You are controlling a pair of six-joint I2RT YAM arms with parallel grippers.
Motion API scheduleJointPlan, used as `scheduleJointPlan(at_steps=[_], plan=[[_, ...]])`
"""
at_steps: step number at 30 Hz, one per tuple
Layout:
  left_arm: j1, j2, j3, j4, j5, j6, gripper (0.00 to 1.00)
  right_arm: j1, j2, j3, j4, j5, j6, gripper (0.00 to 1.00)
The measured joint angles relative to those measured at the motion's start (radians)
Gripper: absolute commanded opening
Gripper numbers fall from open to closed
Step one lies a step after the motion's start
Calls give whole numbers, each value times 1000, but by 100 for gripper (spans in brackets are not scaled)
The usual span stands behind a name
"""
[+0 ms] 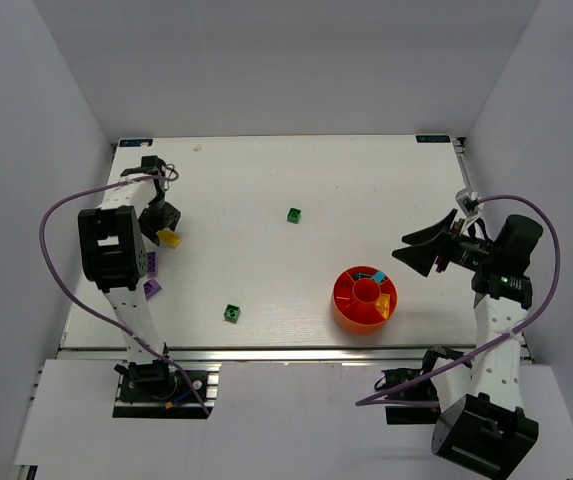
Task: Sort the legos into containers by color
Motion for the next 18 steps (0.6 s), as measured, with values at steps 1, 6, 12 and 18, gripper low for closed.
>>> scheduleJointPlan(at_steps=[1,6,12,18], plan=[[2,13,0,3,0,1,69,-4,0,-5,6,-8,7,74],[11,48,8,27,0,12,64,-27,-11,-35,65,-49,53,74],[15,55,12,56,10,22,40,-53,-23,-82,171,-100,142,74],[22,54,12,81,39,71,0,-68,-24,-99,250,-130,198,74]])
